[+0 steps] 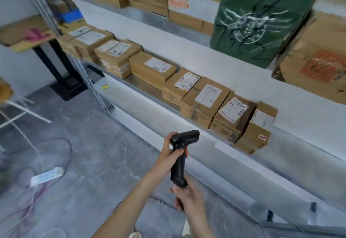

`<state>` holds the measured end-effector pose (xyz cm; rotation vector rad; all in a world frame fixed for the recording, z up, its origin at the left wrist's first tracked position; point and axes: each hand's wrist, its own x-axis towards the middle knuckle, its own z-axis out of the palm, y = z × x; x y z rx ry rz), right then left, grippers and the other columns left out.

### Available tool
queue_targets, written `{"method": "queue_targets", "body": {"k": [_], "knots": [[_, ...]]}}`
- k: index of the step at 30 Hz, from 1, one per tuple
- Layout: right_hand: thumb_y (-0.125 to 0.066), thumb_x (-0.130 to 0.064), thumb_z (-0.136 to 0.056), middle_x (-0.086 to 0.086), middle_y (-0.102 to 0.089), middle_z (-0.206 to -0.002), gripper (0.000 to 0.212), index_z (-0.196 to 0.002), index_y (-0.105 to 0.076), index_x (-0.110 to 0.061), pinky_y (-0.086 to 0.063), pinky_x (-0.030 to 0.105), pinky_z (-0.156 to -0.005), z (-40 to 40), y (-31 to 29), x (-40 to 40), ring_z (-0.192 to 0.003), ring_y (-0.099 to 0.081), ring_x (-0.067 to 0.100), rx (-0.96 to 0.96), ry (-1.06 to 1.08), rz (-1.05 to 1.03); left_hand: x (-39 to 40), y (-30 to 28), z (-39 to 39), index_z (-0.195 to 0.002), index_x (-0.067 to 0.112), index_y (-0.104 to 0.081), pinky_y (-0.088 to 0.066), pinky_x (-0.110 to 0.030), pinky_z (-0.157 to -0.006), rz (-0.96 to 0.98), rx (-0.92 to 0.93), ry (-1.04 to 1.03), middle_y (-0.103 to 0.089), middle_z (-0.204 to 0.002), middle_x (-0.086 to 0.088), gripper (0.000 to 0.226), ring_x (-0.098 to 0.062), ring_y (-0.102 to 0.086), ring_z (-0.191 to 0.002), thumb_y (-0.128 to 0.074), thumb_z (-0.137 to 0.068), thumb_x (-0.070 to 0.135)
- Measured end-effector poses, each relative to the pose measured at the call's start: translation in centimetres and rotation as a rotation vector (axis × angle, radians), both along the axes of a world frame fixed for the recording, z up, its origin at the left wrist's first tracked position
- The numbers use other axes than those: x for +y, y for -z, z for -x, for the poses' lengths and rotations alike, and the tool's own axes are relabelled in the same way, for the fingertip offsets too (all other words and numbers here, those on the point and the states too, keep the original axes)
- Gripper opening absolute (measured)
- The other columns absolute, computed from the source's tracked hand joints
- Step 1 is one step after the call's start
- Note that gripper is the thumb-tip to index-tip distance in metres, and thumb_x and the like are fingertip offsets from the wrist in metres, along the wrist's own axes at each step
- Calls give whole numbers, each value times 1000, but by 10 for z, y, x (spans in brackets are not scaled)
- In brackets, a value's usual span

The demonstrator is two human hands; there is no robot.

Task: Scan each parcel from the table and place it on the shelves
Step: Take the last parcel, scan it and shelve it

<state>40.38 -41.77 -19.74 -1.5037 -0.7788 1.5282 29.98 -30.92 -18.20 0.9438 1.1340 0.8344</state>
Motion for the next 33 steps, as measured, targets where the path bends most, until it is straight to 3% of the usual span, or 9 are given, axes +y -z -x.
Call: {"method": "queue_targets", "body": {"k": [3,4,8,10,14,17,21,28,33], "knots": [[-68,3,-90,9,-72,-68,29,-113,-67,-14,-34,20,-39,54,1,-13,-39,-46,11,-3,-5,-19,-15,-2,67,-140,36,-38,-54,-48,-88,-21,83,37,-70,-106,-13,53,-31,-69,-102,-54,-103,2],[-72,0,-88,9,-71,-67,28,-113,-68,-11,-34,20,-40,74,0,-18,-40,-46,11,4,-6,-18,-22,-4,90,-139,39,-39,-56,-46,-88,-20,89,40,-68,-110,-14,53,-28,-70,-102,-55,-103,4],[-66,3,-91,6,-70,-68,27,-113,-68,-12,-35,21,-44,147,-4,-31,-45,-46,12,24,-44,-15,-43,-13,170,-139,37,-41,-52,-17,-64,-62,69,-5,-68,-107,-8,51,-3,-71,-82,-58,-102,6],[-65,3,-92,6,-69,-71,33,-117,-68,-19,-37,22,-48,172,-9,-31,-49,-48,13,29,-62,-26,-49,-20,197,-142,35,-42,-48,-13,-58,-58,63,-53,-67,-106,-11,52,0,-68,-73,-59,-102,7],[-65,-1,-93,4,-67,-70,43,-126,-64,-28,-37,23,-50,209,-17,-18,-51,-47,15,27,-105,-82,-46,-29,239,-146,35,-41,-51,-25,-66,-63,40,-131,-66,-110,-16,55,-15,-68,-87,-61,-101,11],[-63,0,-95,0,-66,-68,49,-136,-59,-26,-36,22,-48,231,-15,-2,-49,-45,13,31,-126,-100,-36,-33,263,-149,34,-39,-52,-30,-71,-60,22,-177,-66,-113,-20,58,-20,-67,-94,-62,-101,12],[-65,0,-94,3,-74,-75,54,-139,-58,-27,-40,20,-47,257,-9,20,-55,-52,13,46,-118,-96,-17,-29,289,-151,33,-37,-53,-27,-67,-54,9,-228,-66,-109,-19,61,-20,-68,-92,-62,-100,12],[-65,-3,-95,8,-76,-81,52,-141,-57,-28,-43,22,-47,288,6,97,-47,-52,11,45,-166,-68,57,-10,314,-151,26,-40,-52,-19,-59,0,1,-368,-72,-92,-15,63,-12,-72,-76,-66,-97,10],[-68,-14,-95,-2,-76,-80,46,-134,-60,-36,-49,25,-57,298,9,164,-65,-62,15,12,-207,-20,121,2,322,-145,25,-44,-52,-22,-57,94,35,-427,-75,-102,-25,60,-26,-72,-82,-72,-93,13]]}}
